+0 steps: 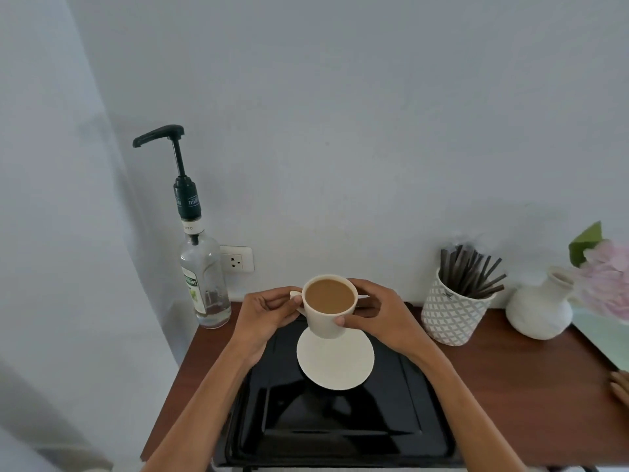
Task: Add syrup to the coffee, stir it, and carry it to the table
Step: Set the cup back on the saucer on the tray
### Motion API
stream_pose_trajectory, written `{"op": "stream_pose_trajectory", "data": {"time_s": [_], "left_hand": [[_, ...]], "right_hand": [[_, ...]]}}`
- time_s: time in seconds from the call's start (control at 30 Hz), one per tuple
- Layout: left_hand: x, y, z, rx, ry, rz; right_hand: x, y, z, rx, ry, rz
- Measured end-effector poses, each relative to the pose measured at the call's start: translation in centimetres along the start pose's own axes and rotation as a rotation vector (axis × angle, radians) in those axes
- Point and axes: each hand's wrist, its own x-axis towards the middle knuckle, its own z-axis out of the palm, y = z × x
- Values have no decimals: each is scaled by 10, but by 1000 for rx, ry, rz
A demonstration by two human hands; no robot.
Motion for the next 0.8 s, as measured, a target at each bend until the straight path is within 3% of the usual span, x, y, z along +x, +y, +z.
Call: {"op": "stream_pose_trajectory", "data": {"time_s": [0.8], "left_hand": [[3,-75,3,17,23,-197]], "right_hand": [[-15,74,12,3,-54,161]]}}
